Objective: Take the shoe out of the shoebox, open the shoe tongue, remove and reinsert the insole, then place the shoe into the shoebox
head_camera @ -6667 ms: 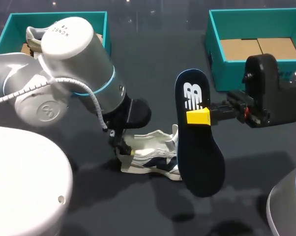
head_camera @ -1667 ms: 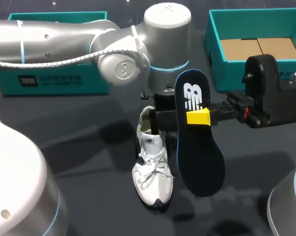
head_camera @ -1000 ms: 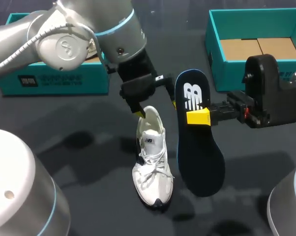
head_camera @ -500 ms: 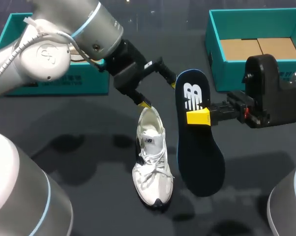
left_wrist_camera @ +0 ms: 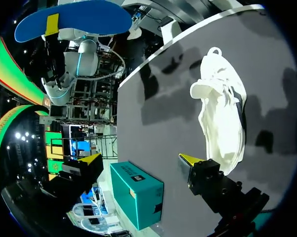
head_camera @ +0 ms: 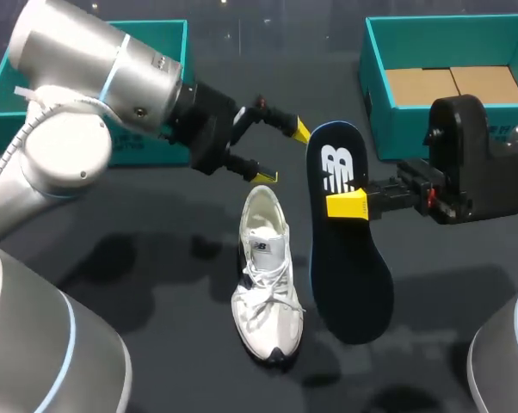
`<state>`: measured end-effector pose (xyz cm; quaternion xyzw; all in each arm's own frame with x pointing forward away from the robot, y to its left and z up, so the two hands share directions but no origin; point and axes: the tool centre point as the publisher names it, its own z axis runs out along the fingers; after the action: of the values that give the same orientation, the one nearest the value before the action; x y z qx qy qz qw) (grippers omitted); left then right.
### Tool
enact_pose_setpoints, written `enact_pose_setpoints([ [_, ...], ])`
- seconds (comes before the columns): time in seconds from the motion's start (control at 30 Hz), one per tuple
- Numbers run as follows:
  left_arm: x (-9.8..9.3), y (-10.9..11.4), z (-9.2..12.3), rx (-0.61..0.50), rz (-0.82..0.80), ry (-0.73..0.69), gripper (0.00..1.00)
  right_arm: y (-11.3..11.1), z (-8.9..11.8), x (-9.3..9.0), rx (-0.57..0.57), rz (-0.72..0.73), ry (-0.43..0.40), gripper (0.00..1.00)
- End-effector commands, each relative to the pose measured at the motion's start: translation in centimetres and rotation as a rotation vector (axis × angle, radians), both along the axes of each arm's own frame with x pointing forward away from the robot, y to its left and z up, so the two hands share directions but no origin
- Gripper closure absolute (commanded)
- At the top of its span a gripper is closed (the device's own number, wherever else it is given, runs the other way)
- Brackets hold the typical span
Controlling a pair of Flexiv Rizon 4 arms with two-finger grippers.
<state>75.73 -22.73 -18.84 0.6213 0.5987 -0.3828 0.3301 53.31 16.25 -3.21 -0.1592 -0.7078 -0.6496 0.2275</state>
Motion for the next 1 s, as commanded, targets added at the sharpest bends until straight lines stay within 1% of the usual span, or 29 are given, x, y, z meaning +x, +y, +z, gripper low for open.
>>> enact_pose_setpoints([
  [0.03,-0.8,0.1,0.6,-0.240,0.050,-0.028,0.00,-0.3,-0.1,-1.0,0.000,-0.019,-0.001,1.00],
  [0.13,-0.5,0.1,1.9,-0.299,0.047,-0.026,0.00,-0.3,-0.1,-1.0,0.000,-0.019,-0.001,1.00],
  [0.17,-0.2,0.2,2.3,-0.270,0.058,-0.026,0.00,-0.3,-0.1,-1.0,0.000,-0.019,-0.001,1.00],
  [0.47,-0.2,0.2,2.3,-0.270,0.058,-0.026,0.00,-0.3,-0.1,-1.0,0.000,-0.019,-0.001,1.00],
  [0.5,0.2,0.0,2.0,-0.272,0.127,-0.061,0.00,-0.3,-0.1,-1.0,0.000,-0.019,-0.001,1.00],
  [0.57,0.5,0.2,2.0,-0.311,0.127,-0.031,0.00,-0.3,-0.1,-1.0,0.000,-0.019,-0.001,1.00],
  [0.63,0.5,0.5,2.3,-0.326,0.164,-0.068,0.00,-0.3,-0.1,-1.0,0.000,-0.019,-0.001,1.00],
  [0.73,0.5,0.9,2.5,-0.354,0.177,-0.075,0.00,-0.3,-0.1,-1.0,0.000,-0.019,-0.001,1.00],
  [0.83,0.5,1.4,2.6,-0.391,0.167,-0.073,0.00,-0.3,-0.1,-1.0,0.000,-0.019,-0.001,1.00],
  [1.0,0.6,2.0,2.6,-0.421,0.151,-0.070,0.00,-0.3,-0.1,-1.0,0.000,-0.019,-0.001,1.00],
])
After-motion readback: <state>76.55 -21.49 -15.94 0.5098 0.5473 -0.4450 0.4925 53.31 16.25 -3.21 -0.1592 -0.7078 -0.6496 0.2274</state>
